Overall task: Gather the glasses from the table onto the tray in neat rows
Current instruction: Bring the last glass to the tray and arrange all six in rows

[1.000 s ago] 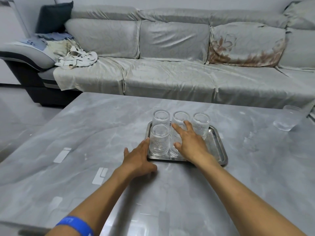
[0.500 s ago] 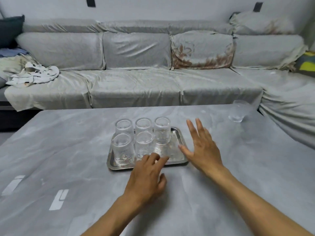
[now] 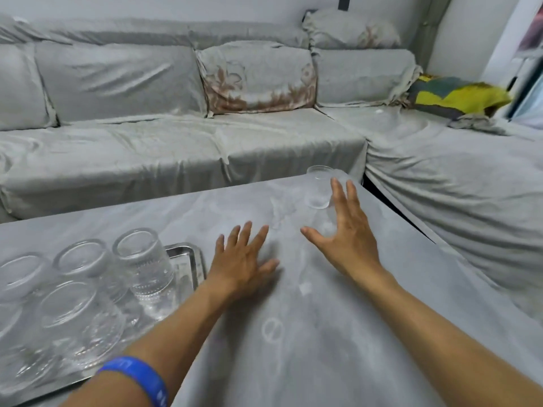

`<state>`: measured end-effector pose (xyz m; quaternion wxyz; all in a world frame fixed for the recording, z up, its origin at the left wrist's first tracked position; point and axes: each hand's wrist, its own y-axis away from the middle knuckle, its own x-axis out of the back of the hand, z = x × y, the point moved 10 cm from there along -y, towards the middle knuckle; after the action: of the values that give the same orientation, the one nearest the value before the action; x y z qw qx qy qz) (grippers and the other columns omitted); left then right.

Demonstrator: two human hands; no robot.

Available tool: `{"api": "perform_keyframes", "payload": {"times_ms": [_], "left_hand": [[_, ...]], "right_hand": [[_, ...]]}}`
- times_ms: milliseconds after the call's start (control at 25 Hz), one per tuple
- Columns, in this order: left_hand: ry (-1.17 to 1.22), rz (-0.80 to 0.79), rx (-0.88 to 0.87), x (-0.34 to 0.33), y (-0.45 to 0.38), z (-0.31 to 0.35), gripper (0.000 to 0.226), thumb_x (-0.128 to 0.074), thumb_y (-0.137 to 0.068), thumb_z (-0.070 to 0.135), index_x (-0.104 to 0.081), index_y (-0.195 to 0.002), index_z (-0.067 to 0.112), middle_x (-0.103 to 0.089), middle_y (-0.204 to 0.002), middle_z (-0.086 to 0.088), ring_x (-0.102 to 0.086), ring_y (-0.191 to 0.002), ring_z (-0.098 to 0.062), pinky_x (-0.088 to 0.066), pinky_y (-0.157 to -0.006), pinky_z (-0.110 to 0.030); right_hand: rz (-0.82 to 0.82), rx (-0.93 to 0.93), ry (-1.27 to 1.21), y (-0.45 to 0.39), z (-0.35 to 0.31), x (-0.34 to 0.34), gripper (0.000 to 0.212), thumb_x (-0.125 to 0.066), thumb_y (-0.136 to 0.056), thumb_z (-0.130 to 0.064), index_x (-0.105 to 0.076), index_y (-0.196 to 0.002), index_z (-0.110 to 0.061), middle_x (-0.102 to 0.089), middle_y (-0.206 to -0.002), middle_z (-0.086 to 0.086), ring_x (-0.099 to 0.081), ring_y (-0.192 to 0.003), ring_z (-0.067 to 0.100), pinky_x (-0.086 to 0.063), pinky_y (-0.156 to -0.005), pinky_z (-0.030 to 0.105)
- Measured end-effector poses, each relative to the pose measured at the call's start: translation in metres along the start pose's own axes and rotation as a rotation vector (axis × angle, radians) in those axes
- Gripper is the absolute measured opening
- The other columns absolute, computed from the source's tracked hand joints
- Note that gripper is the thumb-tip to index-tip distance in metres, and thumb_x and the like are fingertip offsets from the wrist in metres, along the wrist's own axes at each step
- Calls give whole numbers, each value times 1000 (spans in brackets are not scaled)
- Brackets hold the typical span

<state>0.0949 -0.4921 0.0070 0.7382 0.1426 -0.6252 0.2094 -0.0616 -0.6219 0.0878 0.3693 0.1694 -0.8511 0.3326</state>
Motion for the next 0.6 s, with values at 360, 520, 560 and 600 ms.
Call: {"api": "perform_keyframes", "payload": {"times_ms": [360, 520, 560, 600], "left_hand": [[-5, -14, 39, -41, -17, -22, 81, -3, -76, 80, 4, -148, 42, 7, -162, -2, 12, -147, -25, 8, -116, -50], [-7, -9, 35, -39, -17, -20, 79, -4, -78, 78, 6, -148, 42, 9, -162, -2, 14, -146, -25, 10, -117, -49], [-7, -10, 35, -39, -17, -20, 79, -4, -78, 78, 6, -148, 42, 9, -162, -2, 14, -146, -25, 10, -117, -50], [-7, -15, 32, -40, -18, -20, 79, -5, -78, 78, 5, -148, 42, 9, -162, -2, 14, -146, -25, 10, -117, -50]], "right_hand": [[281, -463, -605, -76, 84, -87, 129, -89, -61, -37, -1, -154, -29, 0, -164, 6, -8, -147, 12, -12, -104, 17], [262, -536, -601, -112, 103, -117, 126, -88, -63, -26, -1, -154, -28, -18, -161, 5, -28, -142, 20, -23, -106, 21], [229, -583, -576, -116, 107, -124, 121, -86, -66, -23, -4, -154, -29, -30, -157, 5, -39, -137, 23, -32, -104, 25], [206, -621, -513, -117, 111, -127, 114, -83, -68, -21, -8, -154, -30, -41, -151, 6, -47, -130, 26, -38, -101, 30]]}}
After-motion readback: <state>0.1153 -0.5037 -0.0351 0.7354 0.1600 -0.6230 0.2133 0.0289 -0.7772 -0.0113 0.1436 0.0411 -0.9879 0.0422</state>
